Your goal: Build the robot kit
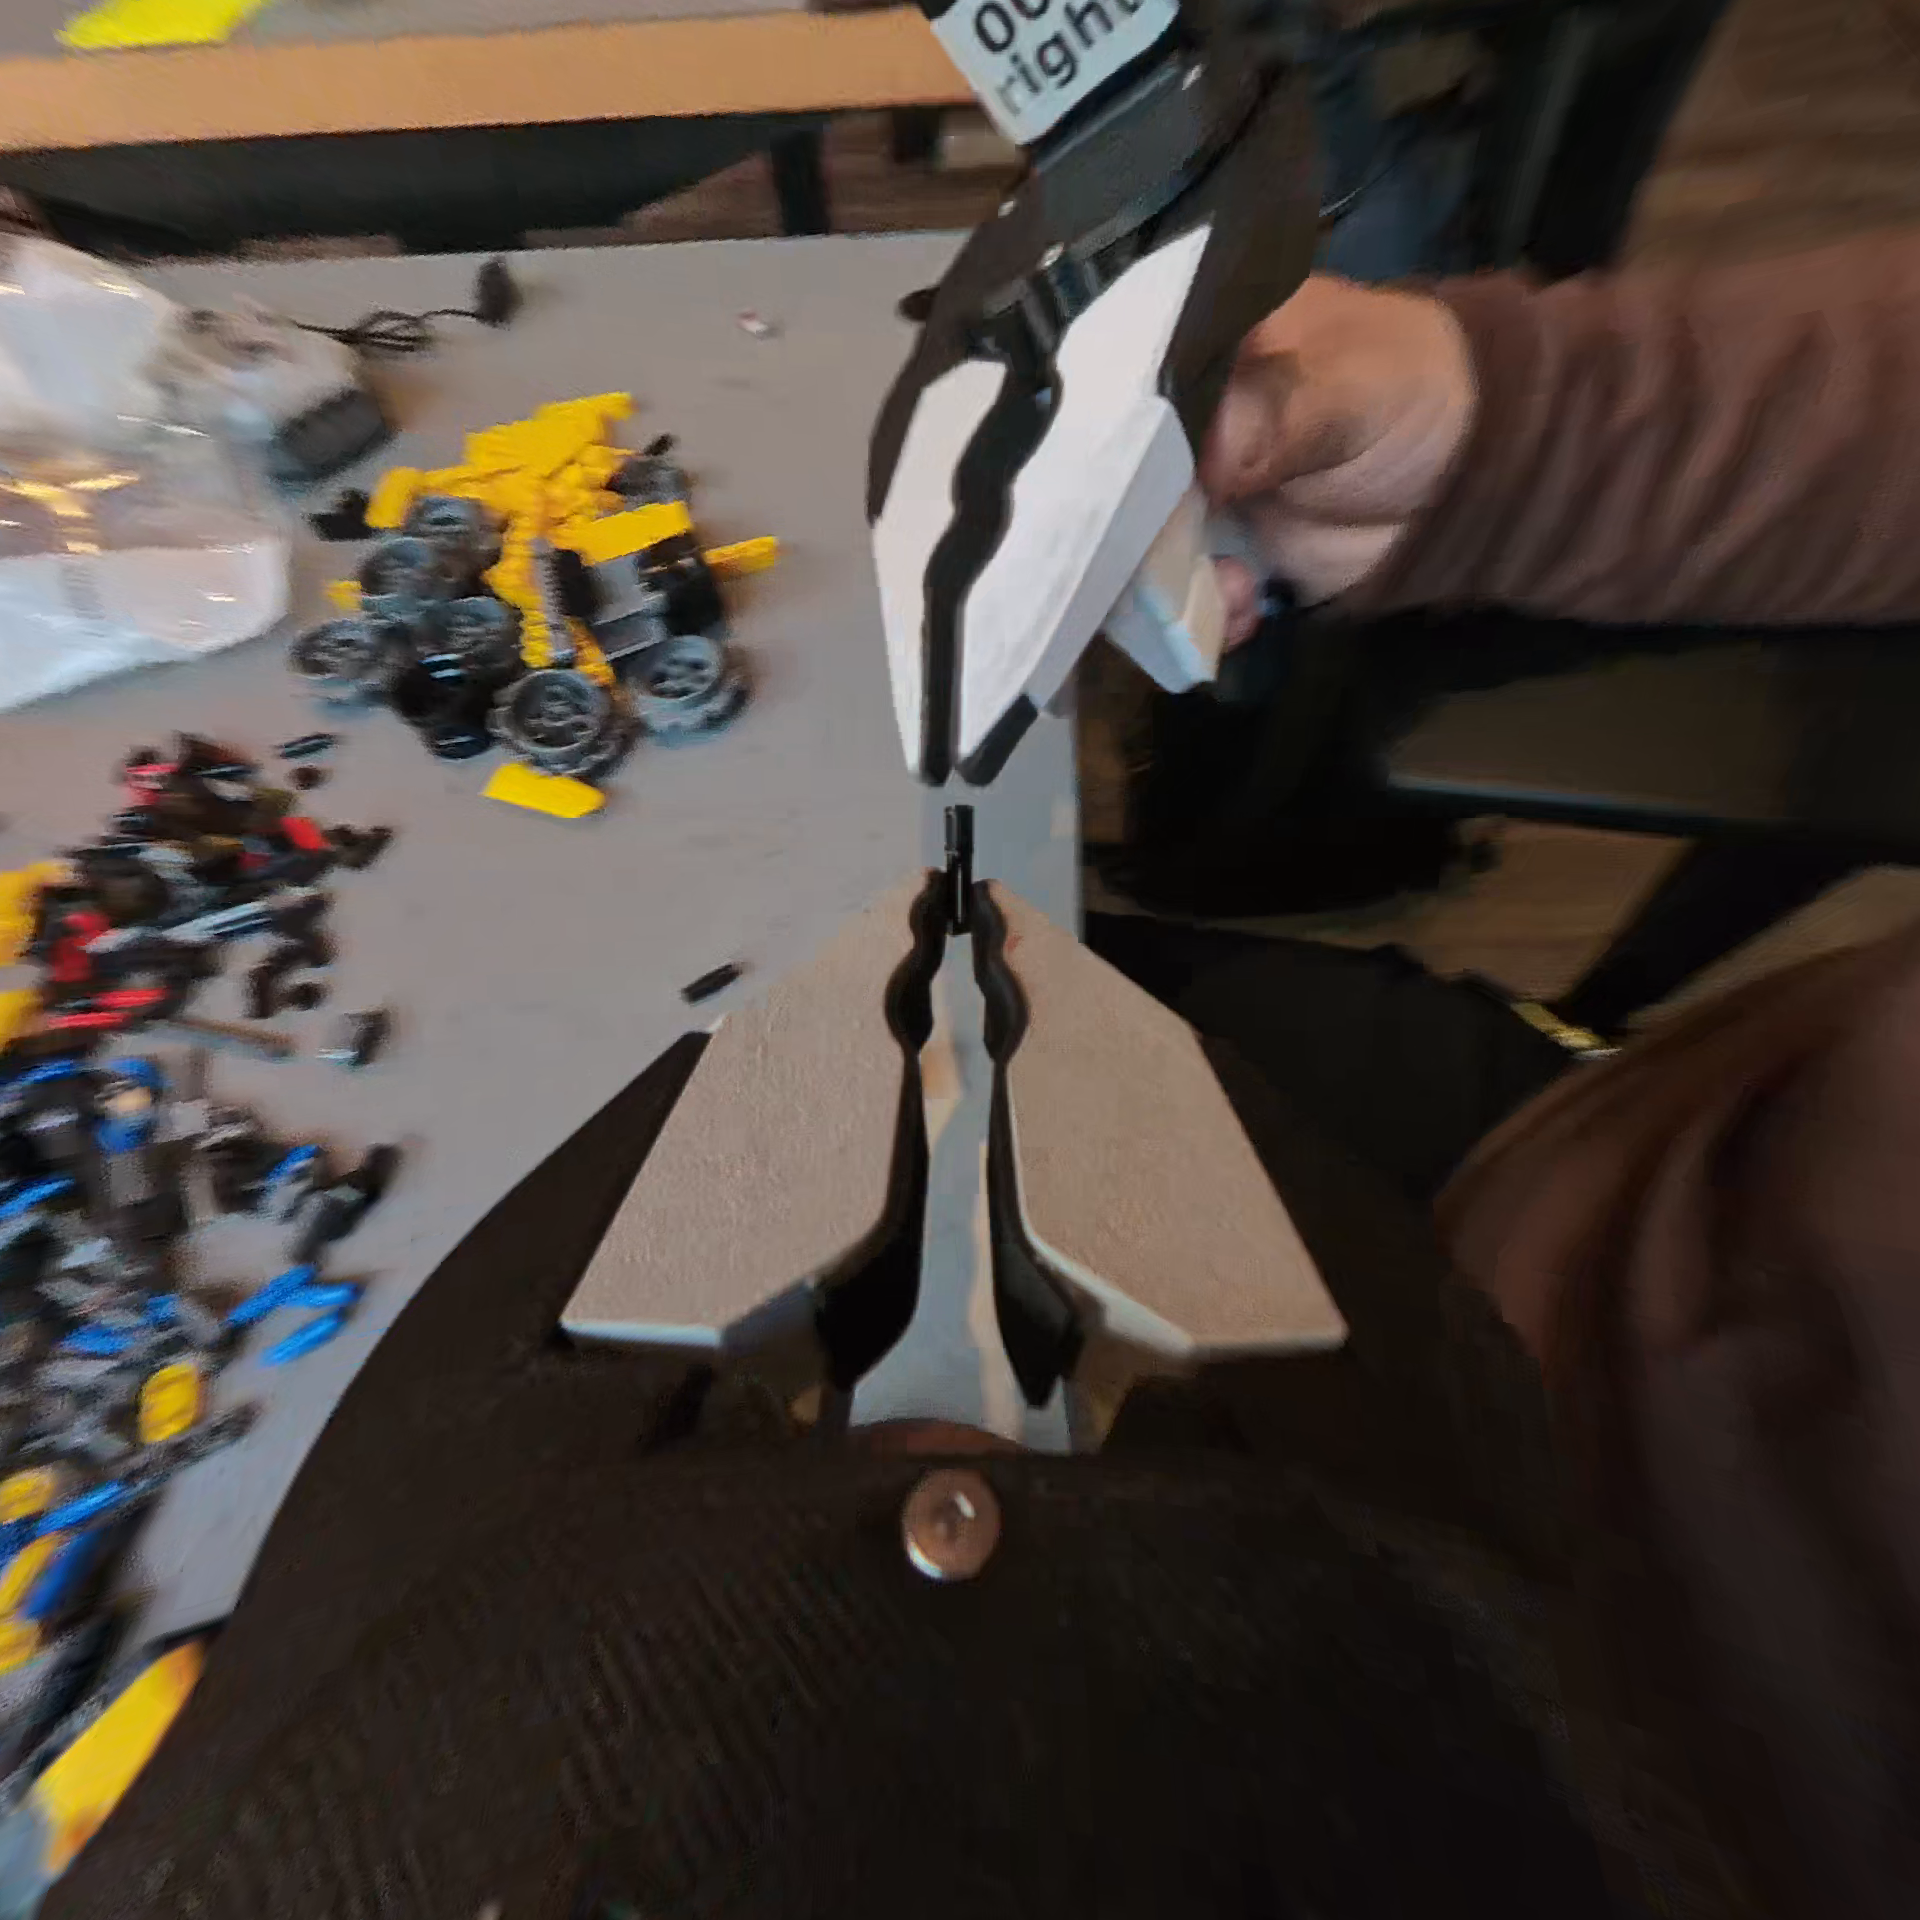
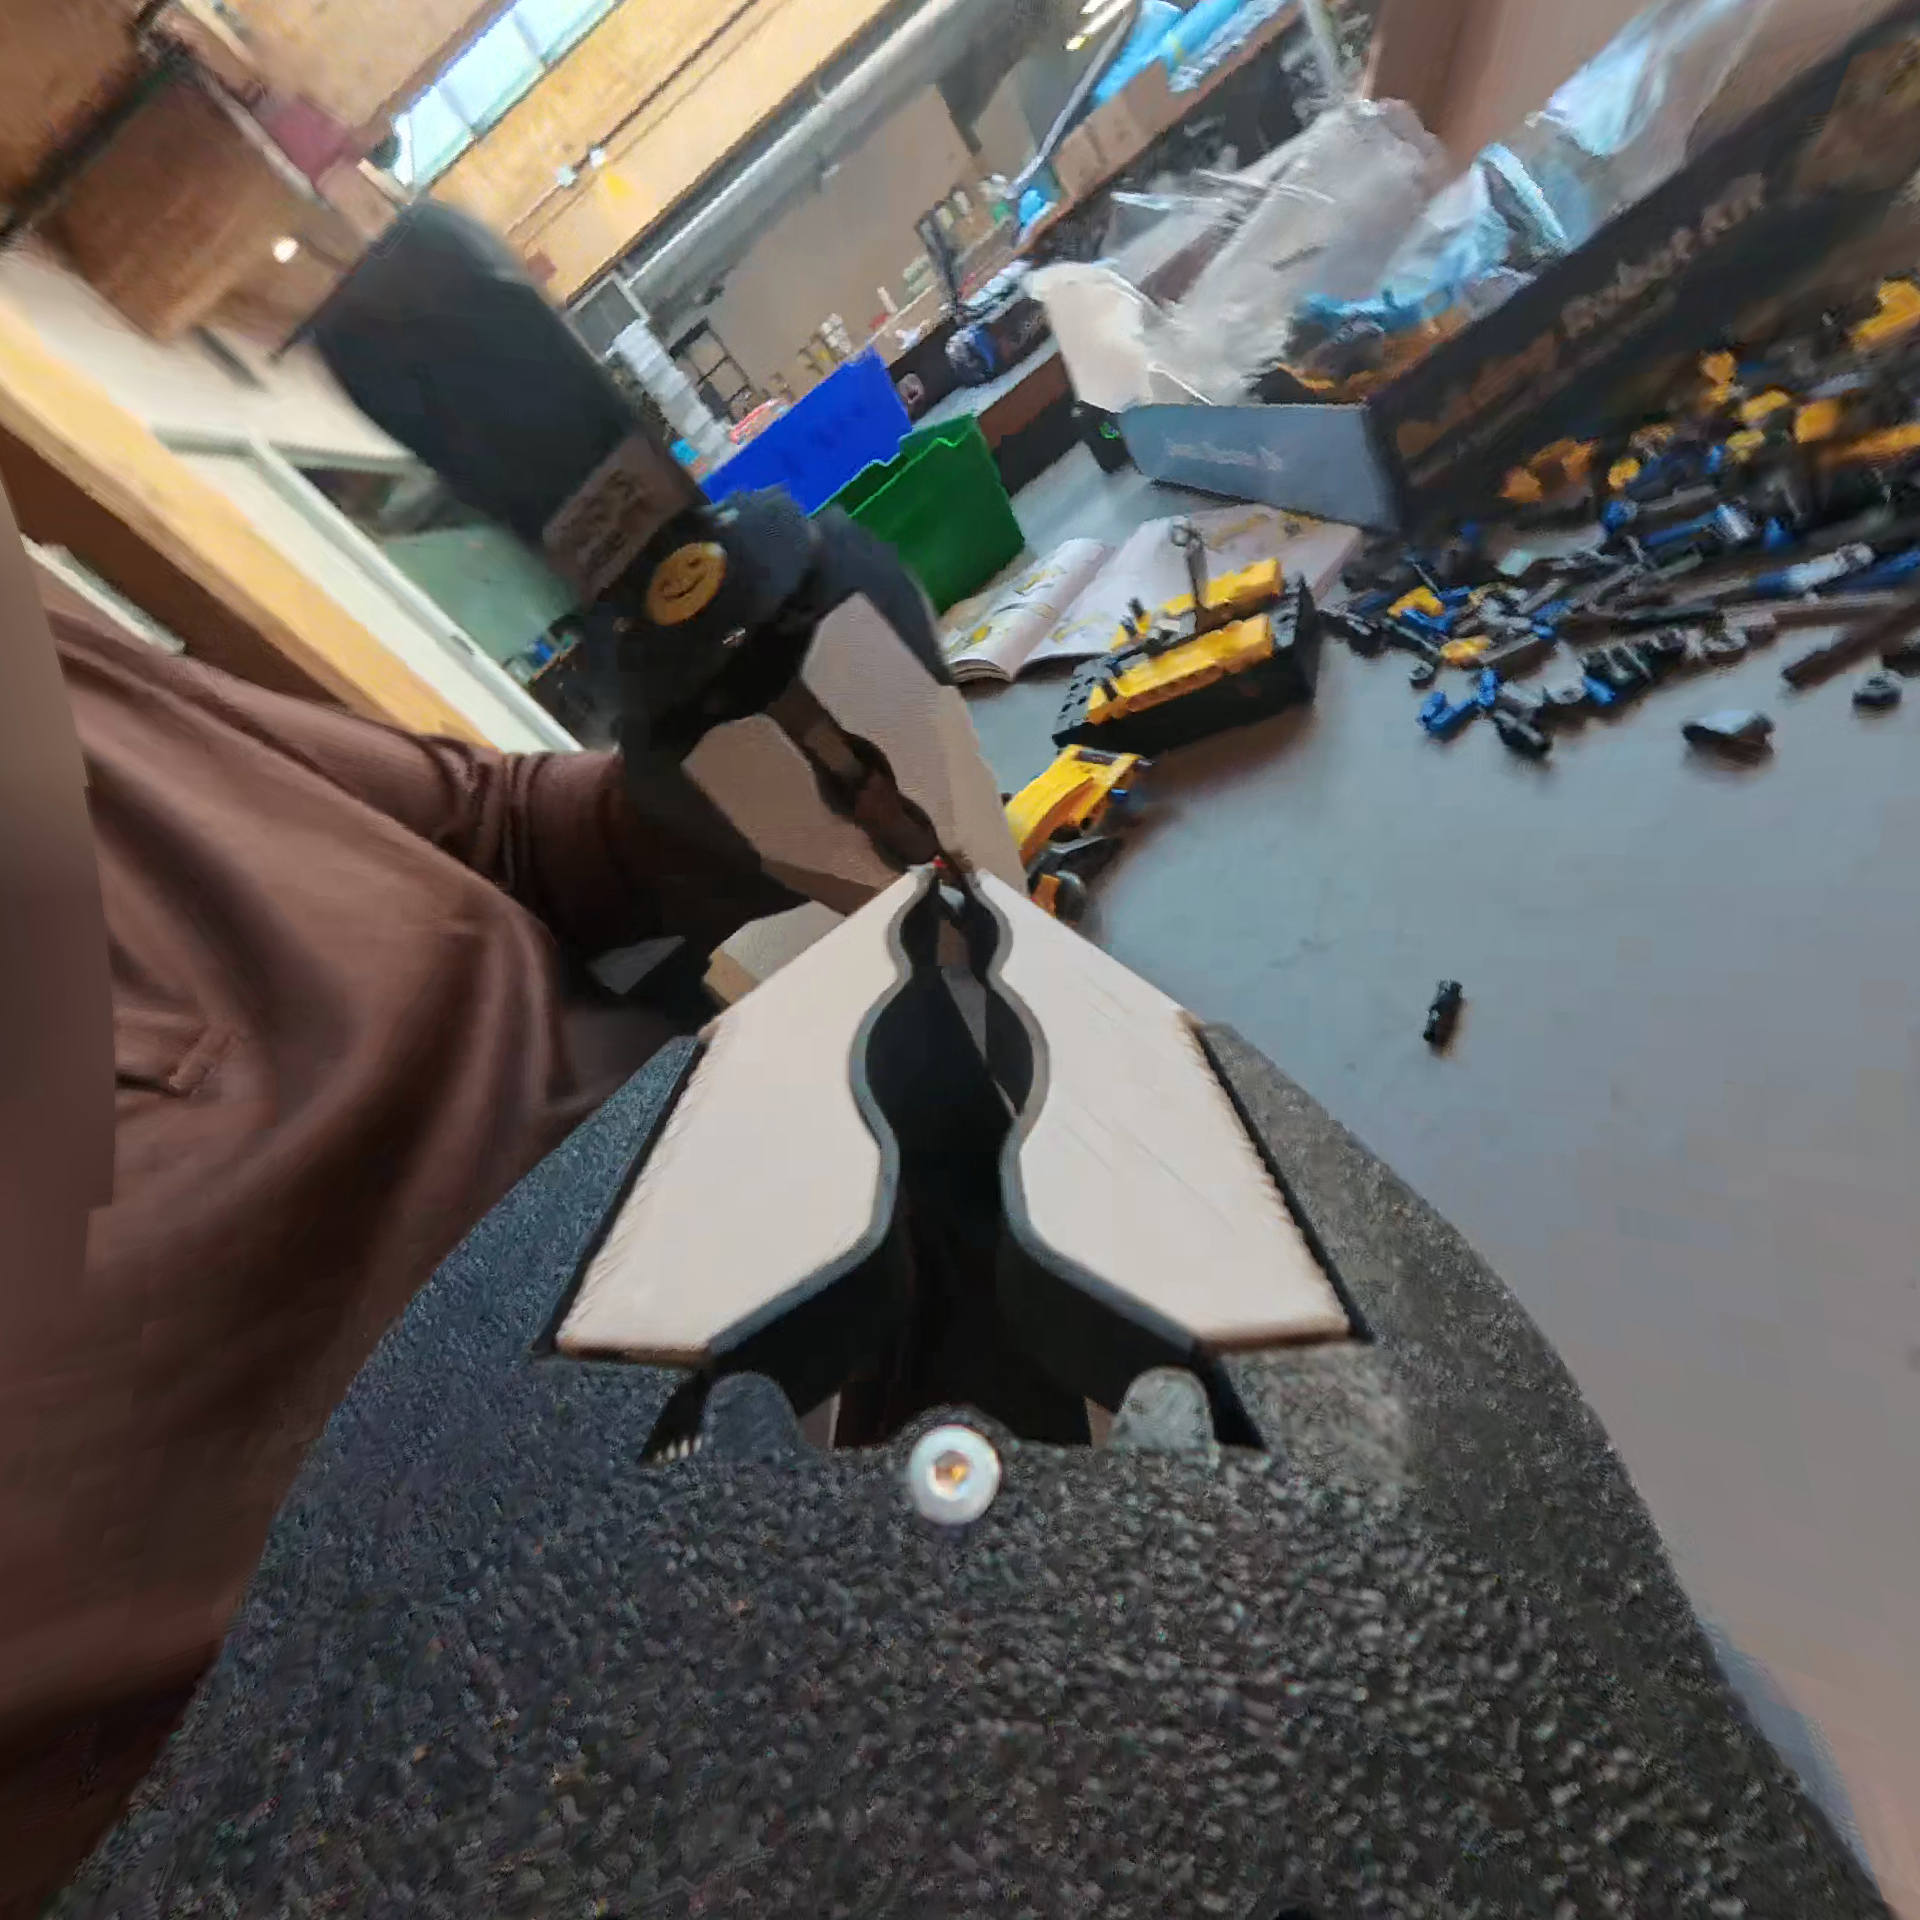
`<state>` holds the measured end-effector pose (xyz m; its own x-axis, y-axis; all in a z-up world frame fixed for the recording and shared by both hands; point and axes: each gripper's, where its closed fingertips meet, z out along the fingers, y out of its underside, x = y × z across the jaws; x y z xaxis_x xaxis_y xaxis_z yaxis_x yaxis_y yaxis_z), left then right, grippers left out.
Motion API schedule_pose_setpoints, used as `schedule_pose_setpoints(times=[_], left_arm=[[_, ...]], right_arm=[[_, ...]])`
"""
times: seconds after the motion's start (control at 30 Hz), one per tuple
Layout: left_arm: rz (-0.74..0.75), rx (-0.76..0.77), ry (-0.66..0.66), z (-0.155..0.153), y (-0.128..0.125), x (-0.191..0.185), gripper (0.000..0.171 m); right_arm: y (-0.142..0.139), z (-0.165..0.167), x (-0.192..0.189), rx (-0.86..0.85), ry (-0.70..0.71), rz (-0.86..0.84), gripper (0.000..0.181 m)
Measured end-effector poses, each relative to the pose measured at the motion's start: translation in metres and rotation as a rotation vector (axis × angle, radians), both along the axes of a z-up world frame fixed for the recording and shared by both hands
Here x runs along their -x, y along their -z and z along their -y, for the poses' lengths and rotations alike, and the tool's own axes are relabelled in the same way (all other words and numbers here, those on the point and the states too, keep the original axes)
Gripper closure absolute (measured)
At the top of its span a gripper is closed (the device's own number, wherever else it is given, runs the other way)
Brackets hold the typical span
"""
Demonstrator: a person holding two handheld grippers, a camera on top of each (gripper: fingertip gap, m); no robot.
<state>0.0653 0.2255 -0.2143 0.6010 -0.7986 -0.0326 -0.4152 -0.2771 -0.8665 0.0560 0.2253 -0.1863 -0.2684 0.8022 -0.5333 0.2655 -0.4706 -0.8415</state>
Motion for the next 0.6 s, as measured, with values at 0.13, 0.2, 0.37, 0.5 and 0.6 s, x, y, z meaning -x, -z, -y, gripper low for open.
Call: schedule_pose_setpoints(times=[0.13,0.2,0.37,0.5,0.6], left_arm=[[0.164,0.088,0.164,0.022,-0.026,-0.005,0.170],[0.186,0.103,0.198,0.026,-0.033,-0.004,0.170],[0.285,0.102,0.276,0.035,-0.051,-0.012,0.170],[0.311,0.099,0.310,0.038,-0.055,-0.016,0.169],[0.306,0.107,0.342,0.041,-0.054,-0.019,0.169]], right_arm=[[-0.021,0.013,-0.012,-0.224,-0.085,-0.053,0.177],[-0.026,0.019,-0.013,-0.314,-0.122,-0.057,0.176],[-0.040,0.032,-0.007,-0.358,-0.202,-0.092,0.176],[-0.043,0.035,-0.011,-0.390,-0.230,-0.105,0.179],[-0.043,0.038,-0.013,-0.407,-0.241,-0.104,0.177]])
